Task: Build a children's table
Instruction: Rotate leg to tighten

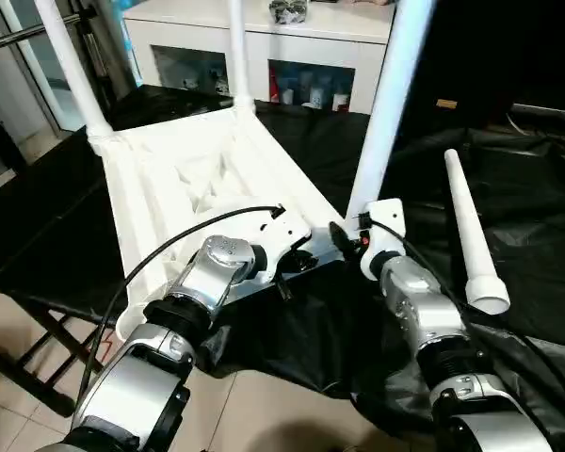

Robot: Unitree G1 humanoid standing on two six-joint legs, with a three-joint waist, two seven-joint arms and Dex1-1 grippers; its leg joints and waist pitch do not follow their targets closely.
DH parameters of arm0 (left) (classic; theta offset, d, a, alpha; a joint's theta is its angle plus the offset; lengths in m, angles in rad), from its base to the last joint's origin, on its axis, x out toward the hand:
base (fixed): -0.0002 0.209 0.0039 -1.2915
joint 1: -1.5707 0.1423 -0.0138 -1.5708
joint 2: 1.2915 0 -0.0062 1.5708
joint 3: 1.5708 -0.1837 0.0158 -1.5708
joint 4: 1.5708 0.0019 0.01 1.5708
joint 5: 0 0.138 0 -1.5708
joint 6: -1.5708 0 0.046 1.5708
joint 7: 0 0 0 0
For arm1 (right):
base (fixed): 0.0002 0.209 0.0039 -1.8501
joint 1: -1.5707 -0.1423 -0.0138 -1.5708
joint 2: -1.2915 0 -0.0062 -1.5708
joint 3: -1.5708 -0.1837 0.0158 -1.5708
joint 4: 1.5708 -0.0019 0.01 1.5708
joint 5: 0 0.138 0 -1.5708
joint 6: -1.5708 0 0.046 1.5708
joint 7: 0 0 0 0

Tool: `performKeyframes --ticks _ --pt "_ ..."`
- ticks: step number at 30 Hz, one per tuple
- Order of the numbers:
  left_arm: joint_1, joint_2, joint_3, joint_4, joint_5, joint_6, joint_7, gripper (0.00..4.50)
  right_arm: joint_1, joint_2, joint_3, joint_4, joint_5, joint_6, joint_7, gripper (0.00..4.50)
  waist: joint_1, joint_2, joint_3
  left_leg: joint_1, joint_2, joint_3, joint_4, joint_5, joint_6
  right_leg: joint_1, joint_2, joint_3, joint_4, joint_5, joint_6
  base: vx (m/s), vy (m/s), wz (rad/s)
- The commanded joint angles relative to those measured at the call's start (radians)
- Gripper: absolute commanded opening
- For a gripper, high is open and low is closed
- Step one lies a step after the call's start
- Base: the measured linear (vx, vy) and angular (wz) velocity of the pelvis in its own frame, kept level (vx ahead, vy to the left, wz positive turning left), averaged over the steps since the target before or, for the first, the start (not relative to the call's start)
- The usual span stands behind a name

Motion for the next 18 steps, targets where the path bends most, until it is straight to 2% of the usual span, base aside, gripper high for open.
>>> performKeyframes --ticks 1,4,8,9,10,11,13,17,18 --pt "-0.009 -0.039 -0.022 -0.064 -0.034 -0.084 -0.055 0.00 -0.002 0.053 0.119 0.001 0.013 0.010 0.150 3.92 0.000 -0.009 -0.060 -0.006 0.015 -0.003 -0.077 -0.230 0.076 0.050 -0.053 0.041 -0.084 -0.422 -0.157 0.000 0.000 0.00" --pt "0.011 -0.016 -0.034 -0.079 -0.036 -0.099 -0.100 0.00 0.009 0.014 0.149 -0.026 0.022 0.007 0.247 3.92 -0.003 -0.008 -0.062 -0.009 0.017 -0.004 -0.077 -0.215 0.082 0.056 -0.054 0.042 -0.077 -0.378 -0.176 0.000 0.000 0.00" --pt "0.031 0.015 -0.040 -0.099 -0.043 -0.106 -0.161 0.00 0.034 -0.050 0.187 -0.070 0.017 0.006 0.390 3.92 -0.007 -0.009 -0.063 -0.009 0.019 -0.001 -0.074 -0.190 0.098 0.057 -0.054 0.046 -0.070 -0.324 -0.206 0.000 0.000 0.00" --pt "0.031 0.015 -0.040 -0.099 -0.043 -0.106 -0.161 0.00 0.034 -0.050 0.187 -0.070 0.017 0.006 0.390 3.92 -0.005 -0.009 -0.064 -0.008 0.019 -0.001 -0.073 -0.190 0.100 0.058 -0.054 0.045 -0.070 -0.322 -0.209 0.000 0.000 0.00" --pt "0.044 0.043 -0.045 -0.113 -0.049 -0.123 -0.219 0.00 0.056 -0.099 0.207 -0.109 0.019 0.011 0.496 3.92 -0.003 -0.009 -0.063 -0.007 0.019 0.000 -0.073 -0.192 0.105 0.057 -0.054 0.045 -0.070 -0.324 -0.213 0.000 0.000 0.00" --pt "0.046 0.048 -0.046 -0.115 -0.050 -0.125 -0.229 0.00 0.059 -0.108 0.210 -0.116 0.020 0.013 0.515 3.92 -0.002 -0.009 -0.063 -0.011 0.020 -0.001 -0.073 -0.186 0.112 0.061 -0.053 0.045 -0.068 -0.316 -0.210 0.000 0.000 0.00" --pt "0.055 0.073 -0.049 -0.125 -0.053 -0.143 -0.275 0.00 0.077 -0.149 0.220 -0.154 0.038 0.029 0.596 3.92 -0.001 -0.008 -0.064 -0.008 0.022 -0.001 -0.073 -0.182 0.116 0.059 -0.053 0.046 -0.067 -0.302 -0.216 0.000 0.000 0.00" --pt "0.066 0.116 -0.049 -0.136 -0.056 -0.153 -0.336 0.00 0.100 -0.206 0.226 -0.207 0.069 0.048 0.695 3.92 0.016 -0.003 -0.065 -0.005 0.028 0.002 -0.073 -0.165 0.114 0.058 -0.054 0.049 -0.058 -0.255 -0.235 0.000 0.000 0.00" --pt "0.068 0.122 -0.047 -0.138 -0.057 -0.155 -0.343 0.00 0.102 -0.211 0.224 -0.211 0.070 0.050 0.704 3.92 0.019 -0.005 -0.067 -0.005 0.029 0.002 -0.073 -0.161 0.110 0.059 -0.054 0.049 -0.056 -0.244 -0.239 0.000 0.000 0.00"
